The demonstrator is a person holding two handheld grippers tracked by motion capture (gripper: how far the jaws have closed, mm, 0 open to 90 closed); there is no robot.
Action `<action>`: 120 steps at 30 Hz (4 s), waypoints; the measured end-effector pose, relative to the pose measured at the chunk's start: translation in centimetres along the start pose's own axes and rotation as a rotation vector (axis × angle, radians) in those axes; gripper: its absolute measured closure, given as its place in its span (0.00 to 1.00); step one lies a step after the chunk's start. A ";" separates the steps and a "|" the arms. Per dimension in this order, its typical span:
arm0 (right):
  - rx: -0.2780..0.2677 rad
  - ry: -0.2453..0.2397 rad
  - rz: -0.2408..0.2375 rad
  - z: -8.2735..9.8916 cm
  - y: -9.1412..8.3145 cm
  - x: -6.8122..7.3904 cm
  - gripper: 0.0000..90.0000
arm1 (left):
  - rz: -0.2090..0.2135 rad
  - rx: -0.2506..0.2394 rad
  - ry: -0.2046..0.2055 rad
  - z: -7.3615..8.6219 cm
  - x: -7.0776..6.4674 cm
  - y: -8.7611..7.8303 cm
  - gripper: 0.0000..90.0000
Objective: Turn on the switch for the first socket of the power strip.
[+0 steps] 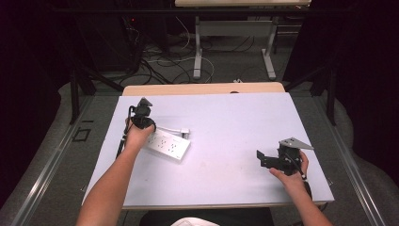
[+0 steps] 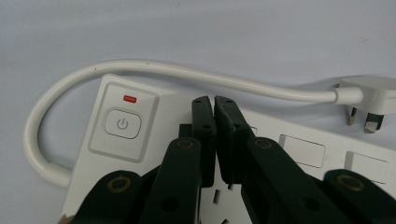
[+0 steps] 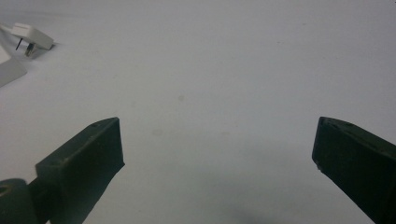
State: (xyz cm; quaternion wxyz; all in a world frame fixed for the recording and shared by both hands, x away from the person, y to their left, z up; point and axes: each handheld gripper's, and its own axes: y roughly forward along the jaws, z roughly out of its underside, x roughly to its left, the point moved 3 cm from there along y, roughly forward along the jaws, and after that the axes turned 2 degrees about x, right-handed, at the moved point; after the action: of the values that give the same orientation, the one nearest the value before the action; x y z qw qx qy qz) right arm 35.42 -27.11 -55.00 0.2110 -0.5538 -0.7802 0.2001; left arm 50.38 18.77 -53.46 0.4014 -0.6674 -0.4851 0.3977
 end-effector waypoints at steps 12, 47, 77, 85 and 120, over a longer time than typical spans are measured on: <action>0.006 0.003 -0.007 0.0 0.0 0.0 0.01 | 0.006 -0.014 -0.005 0.1 0.0 0.0 0.97; 0.005 0.008 -0.015 -0.1 0.1 0.0 0.02 | -0.042 -0.024 0.021 0.2 -0.3 0.3 0.98; 0.007 0.010 -0.014 0.0 0.2 0.0 0.02 | -0.074 -0.029 0.074 0.1 -0.4 -0.2 0.72; 0.010 0.007 -0.016 0.0 0.2 0.0 0.02 | -0.076 -0.053 0.068 0.2 -0.6 -0.4 0.60; 0.012 0.003 -0.014 0.0 0.3 0.0 0.02 | -0.062 -0.128 0.201 1.2 -1.1 -2.2 0.25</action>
State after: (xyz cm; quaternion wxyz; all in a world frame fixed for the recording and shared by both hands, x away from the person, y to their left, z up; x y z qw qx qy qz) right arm 35.58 -27.01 -55.17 0.2167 -0.5473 -0.7826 0.2026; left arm 48.32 18.30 -51.73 0.4170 -0.7127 -0.4872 0.2843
